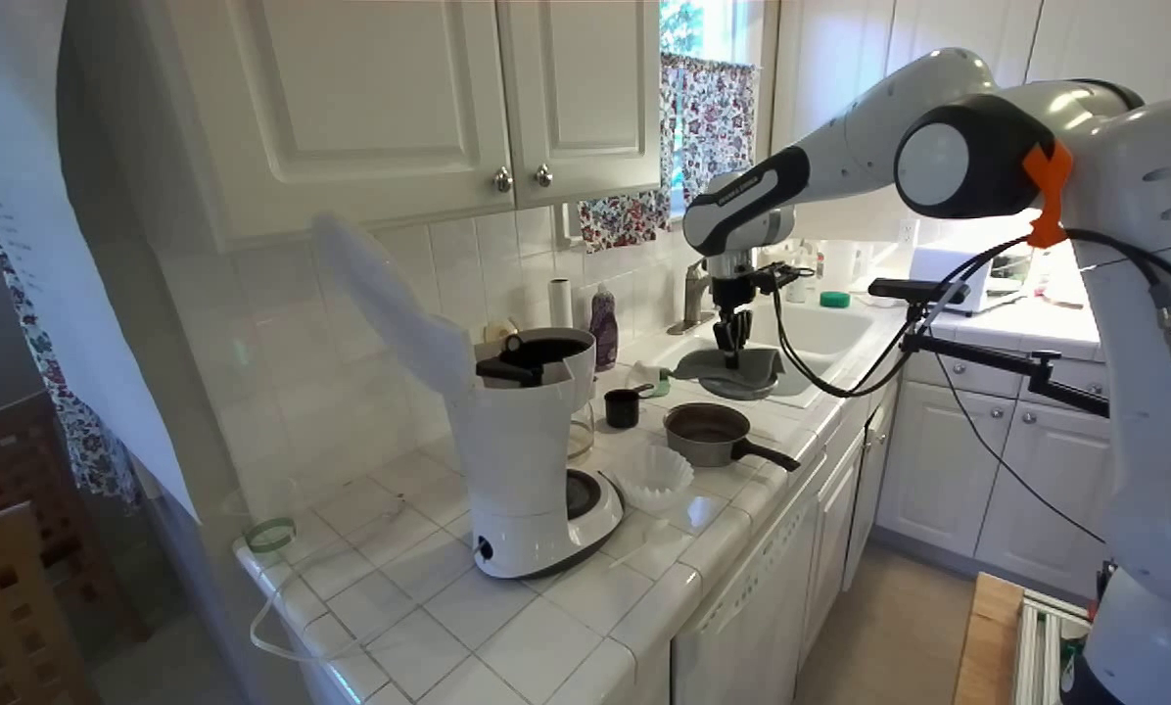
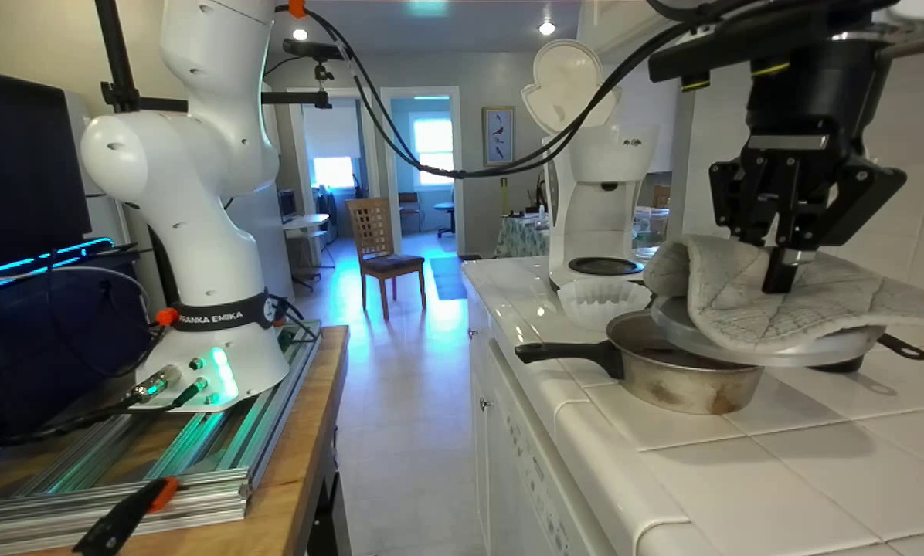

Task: Use the grey mat to remove the lid from the pot

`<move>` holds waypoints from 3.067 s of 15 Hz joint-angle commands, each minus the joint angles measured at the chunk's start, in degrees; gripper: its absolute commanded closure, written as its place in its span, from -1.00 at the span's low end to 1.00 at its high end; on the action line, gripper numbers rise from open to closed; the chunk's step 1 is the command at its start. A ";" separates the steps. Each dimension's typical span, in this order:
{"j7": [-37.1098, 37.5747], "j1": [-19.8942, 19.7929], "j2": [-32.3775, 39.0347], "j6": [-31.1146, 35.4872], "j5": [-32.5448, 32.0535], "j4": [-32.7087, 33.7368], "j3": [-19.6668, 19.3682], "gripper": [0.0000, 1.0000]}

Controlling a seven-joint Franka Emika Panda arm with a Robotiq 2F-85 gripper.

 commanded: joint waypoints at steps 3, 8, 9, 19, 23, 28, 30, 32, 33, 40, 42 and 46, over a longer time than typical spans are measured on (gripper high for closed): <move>-0.54 -1.58 1.66 -0.11 0.64 2.96 -0.82 0.85; -1.56 -3.51 4.46 -1.12 1.32 5.81 -0.98 0.85; -1.45 -3.83 5.01 -0.96 1.28 6.26 -1.01 0.85; -2.50 -6.63 12.83 -2.31 1.89 14.83 0.13 0.85; -2.66 -6.63 16.02 -3.42 1.49 17.92 0.73 0.85; -2.78 -6.62 19.00 -5.40 1.02 20.96 1.19 0.85; -2.99 -6.67 19.90 -5.80 0.89 22.01 1.26 0.85; -2.97 -6.64 20.58 -6.19 0.77 22.85 1.25 0.85; -3.02 -6.64 20.96 -6.43 0.70 23.30 1.25 0.85; -2.85 -6.35 22.73 -7.69 0.14 25.38 1.18 0.85; -2.82 -6.35 23.19 -7.89 0.06 25.89 1.18 0.85; -2.80 -6.25 23.72 -8.48 -0.10 26.60 1.18 0.85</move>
